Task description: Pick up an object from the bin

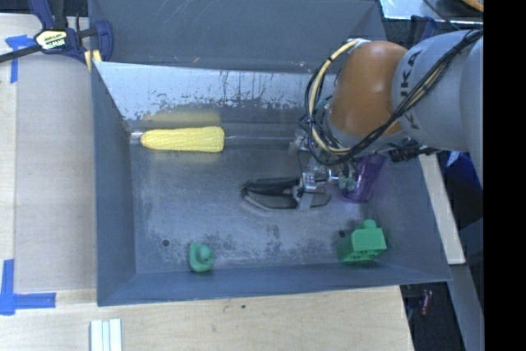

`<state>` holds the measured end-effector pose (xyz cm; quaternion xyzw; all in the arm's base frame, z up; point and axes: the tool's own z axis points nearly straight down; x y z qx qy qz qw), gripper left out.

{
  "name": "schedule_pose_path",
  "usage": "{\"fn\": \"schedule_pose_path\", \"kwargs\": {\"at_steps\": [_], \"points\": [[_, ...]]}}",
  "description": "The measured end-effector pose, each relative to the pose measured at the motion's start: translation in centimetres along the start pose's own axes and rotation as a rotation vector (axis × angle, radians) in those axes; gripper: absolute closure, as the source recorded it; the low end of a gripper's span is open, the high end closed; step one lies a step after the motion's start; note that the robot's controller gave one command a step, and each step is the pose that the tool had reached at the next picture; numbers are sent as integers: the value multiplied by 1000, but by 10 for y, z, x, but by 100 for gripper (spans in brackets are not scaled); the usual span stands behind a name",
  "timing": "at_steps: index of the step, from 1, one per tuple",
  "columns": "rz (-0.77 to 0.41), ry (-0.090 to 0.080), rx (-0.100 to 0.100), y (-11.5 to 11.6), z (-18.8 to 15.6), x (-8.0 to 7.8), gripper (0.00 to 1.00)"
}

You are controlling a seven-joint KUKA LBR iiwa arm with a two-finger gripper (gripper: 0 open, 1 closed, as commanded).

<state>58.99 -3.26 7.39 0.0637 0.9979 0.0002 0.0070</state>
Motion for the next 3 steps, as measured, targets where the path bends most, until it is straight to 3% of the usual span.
{"fn": "schedule_pose_path", "kwargs": {"at_steps": [1, 3], "points": [[-213, -1, -1, -2, -2, -5, 100], [-214, -4, -1, -2, -20, -4, 100]]}}
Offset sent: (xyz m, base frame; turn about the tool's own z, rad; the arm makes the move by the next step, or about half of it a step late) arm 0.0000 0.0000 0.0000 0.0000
